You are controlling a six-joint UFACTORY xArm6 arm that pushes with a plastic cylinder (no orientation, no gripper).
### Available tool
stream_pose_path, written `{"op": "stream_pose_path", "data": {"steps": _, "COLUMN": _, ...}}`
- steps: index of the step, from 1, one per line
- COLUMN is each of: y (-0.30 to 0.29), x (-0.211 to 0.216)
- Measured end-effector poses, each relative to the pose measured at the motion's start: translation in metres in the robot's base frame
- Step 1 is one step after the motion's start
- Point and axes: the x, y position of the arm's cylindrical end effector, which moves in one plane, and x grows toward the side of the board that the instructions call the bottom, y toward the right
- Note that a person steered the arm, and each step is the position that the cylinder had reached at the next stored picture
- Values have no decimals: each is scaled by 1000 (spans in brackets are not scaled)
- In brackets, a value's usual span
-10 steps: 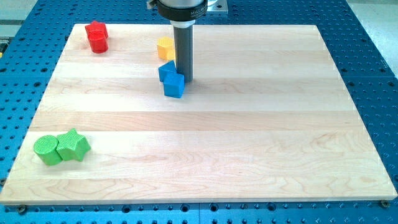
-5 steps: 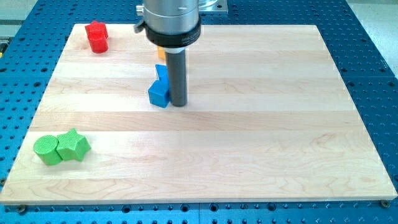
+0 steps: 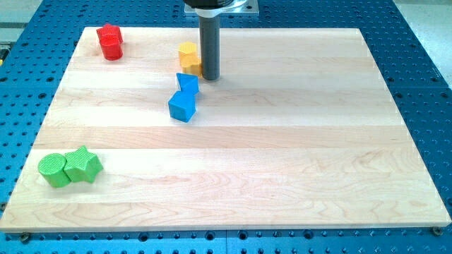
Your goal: Adjust the yellow and blue blocks in a vertical line
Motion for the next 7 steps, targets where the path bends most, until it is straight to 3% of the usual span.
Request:
{"op": "stream_pose_path", "data": {"steps": 1, "y": 21, "x": -20}}
{"op": "stream_pose_path", "data": {"steps": 2, "y": 26, "x": -73}}
{"op": "stream_pose_path", "data": {"steps": 3, "y": -36, "x": -99}}
{"op": "stream_pose_path", "data": {"steps": 5, "y": -58, "x": -63}}
{"op": "stream_pose_path", "data": {"steps": 7, "y": -53, "x": -62}}
